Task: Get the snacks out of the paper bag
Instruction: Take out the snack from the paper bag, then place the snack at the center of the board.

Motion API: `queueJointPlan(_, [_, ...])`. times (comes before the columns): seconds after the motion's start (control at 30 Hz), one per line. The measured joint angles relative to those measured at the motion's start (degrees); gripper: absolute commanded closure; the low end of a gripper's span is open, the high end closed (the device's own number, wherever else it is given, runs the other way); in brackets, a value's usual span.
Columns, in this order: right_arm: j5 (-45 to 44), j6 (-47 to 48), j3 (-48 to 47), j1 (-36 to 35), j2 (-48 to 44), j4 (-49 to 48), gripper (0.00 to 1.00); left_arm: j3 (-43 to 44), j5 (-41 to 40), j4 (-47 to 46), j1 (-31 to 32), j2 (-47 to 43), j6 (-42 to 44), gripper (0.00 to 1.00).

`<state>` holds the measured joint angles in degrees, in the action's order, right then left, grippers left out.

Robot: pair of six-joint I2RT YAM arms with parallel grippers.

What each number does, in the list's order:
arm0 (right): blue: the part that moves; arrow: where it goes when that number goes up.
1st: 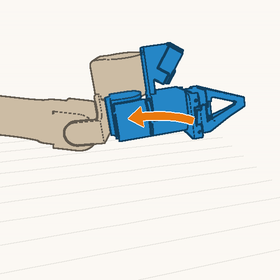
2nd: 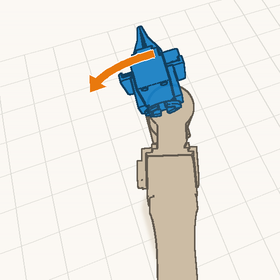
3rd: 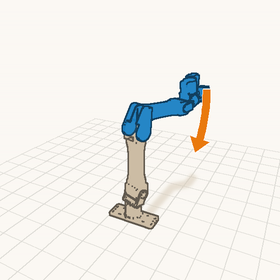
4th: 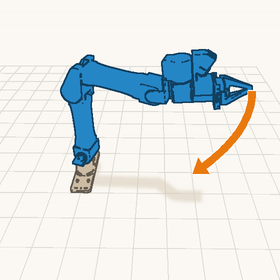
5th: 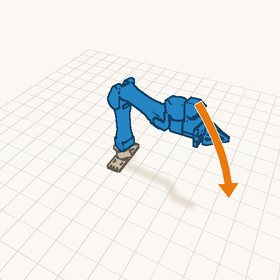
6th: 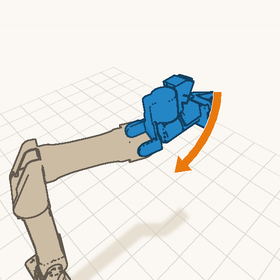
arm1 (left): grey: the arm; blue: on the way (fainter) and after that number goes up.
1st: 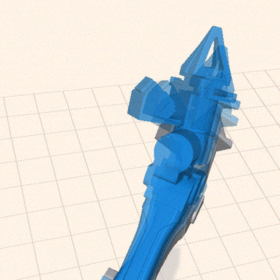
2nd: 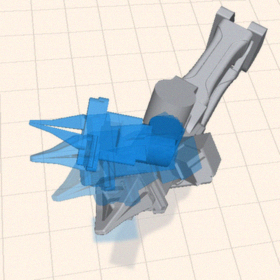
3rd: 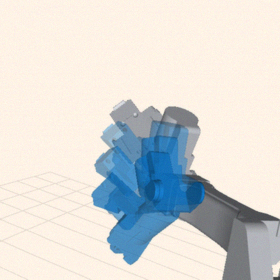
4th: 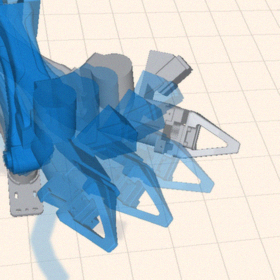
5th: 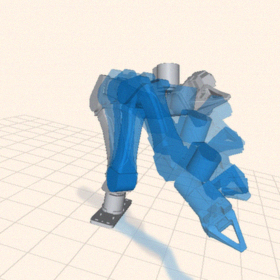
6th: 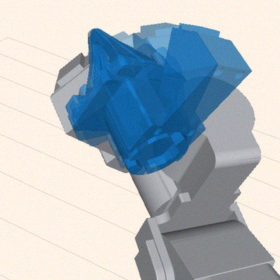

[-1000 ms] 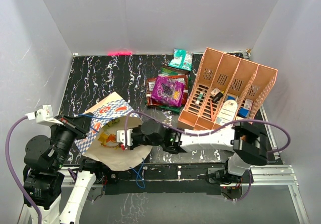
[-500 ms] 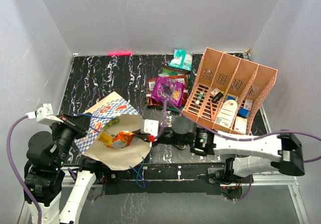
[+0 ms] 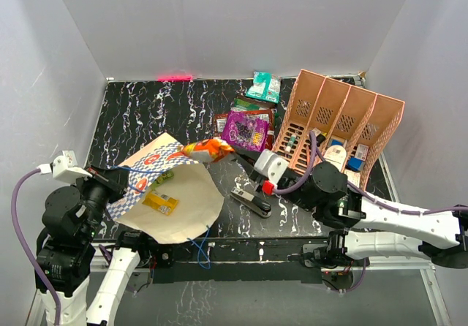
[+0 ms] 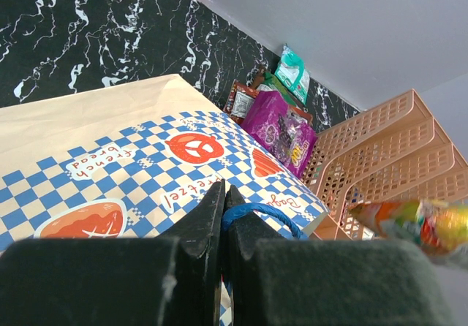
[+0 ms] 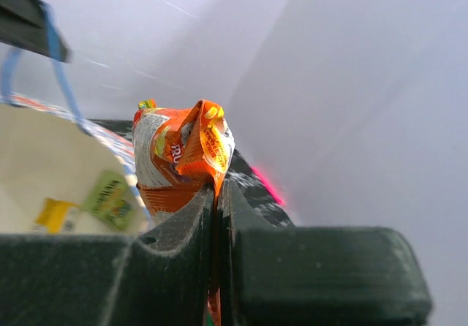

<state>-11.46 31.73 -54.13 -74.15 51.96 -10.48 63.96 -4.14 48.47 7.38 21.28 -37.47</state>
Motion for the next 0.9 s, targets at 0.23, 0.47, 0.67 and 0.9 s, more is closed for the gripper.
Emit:
queueJointPlan(0.23, [-13.05, 5.09, -0.11, 7.37, 4.92, -2.71, 0.93, 0.11, -0.63, 0.04, 0.00, 0.35, -0.04, 1.00])
queueJointPlan(0.47, [-8.79, 4.37, -1.36, 28.48, 17.44, -3.82, 0.93, 0.28, -0.59, 0.04, 0.00, 0.68, -0.09, 1.00])
queueJointPlan(0.67, [-0.87, 6.95, -6.38, 40.09, 29.81, -7.82, 0.93, 1.81, -0.15, 0.48, 0.00, 1.05, -0.13, 1.00])
queueJointPlan(0.9, [5.77, 13.22, -15.65, 46.16, 42.77, -10.88, 0.93, 2.95, 1.18, 0.79, 0.00, 1.09, 0.26, 1.00])
